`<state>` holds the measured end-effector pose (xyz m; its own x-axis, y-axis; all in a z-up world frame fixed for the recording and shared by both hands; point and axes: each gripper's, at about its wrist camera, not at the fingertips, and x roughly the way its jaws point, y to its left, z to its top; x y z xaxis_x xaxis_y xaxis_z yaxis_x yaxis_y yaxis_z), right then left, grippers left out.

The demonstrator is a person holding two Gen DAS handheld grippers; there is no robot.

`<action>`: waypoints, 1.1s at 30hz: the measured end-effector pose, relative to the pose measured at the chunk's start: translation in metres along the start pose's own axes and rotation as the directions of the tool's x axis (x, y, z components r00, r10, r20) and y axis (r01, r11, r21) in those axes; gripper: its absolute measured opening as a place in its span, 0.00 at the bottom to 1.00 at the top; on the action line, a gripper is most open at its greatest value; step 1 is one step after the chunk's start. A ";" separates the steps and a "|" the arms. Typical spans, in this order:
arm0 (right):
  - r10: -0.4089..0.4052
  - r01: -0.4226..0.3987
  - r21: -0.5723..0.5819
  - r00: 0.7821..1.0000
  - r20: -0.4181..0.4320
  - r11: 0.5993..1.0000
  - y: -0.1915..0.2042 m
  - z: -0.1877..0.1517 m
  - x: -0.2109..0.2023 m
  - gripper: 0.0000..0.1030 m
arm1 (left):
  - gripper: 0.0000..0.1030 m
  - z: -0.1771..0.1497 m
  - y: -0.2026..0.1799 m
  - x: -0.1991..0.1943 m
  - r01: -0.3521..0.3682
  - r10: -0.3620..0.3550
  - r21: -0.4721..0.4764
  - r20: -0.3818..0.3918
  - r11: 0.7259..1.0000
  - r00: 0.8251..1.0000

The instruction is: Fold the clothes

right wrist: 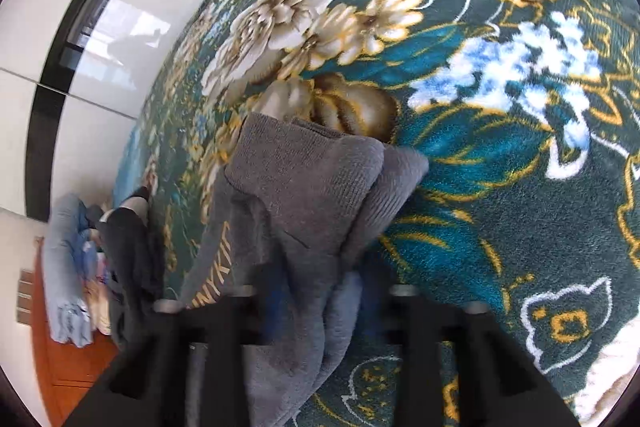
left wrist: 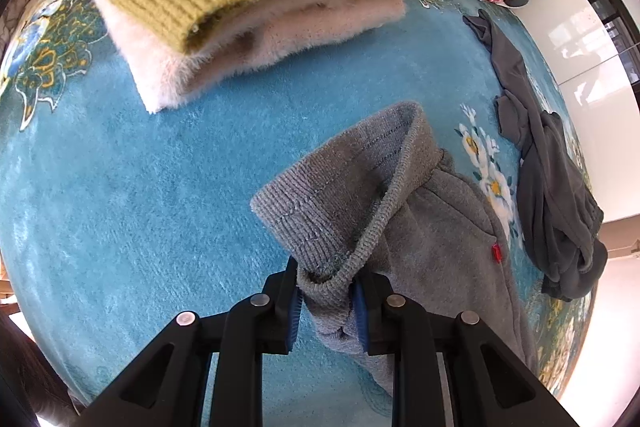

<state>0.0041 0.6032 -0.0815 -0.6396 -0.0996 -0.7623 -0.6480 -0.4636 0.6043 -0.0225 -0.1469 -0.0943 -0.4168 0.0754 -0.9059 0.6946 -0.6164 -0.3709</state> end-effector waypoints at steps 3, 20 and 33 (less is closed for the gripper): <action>0.045 -0.045 -0.025 0.999 0.019 0.999 0.020 0.006 -0.015 0.14 | 0.19 0.004 -0.007 -0.016 0.043 -0.044 0.035 0.044 0.998 0.998; -0.067 0.067 0.017 0.997 -0.025 0.998 -0.057 -0.020 -0.031 0.15 | 0.20 -0.009 0.011 -0.023 -0.044 0.049 0.054 -0.104 0.998 0.993; -0.117 0.161 -0.277 0.979 0.168 0.947 0.011 -0.026 -0.095 0.32 | 0.56 -0.010 0.012 -0.057 -0.040 0.042 0.089 -0.015 0.995 0.999</action>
<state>0.0685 0.5842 -0.0083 -0.6193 0.1045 -0.7782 -0.6021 -0.6993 0.3852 0.0157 -0.1506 -0.0488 -0.3789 0.0614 -0.9234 0.6561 -0.6859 -0.3148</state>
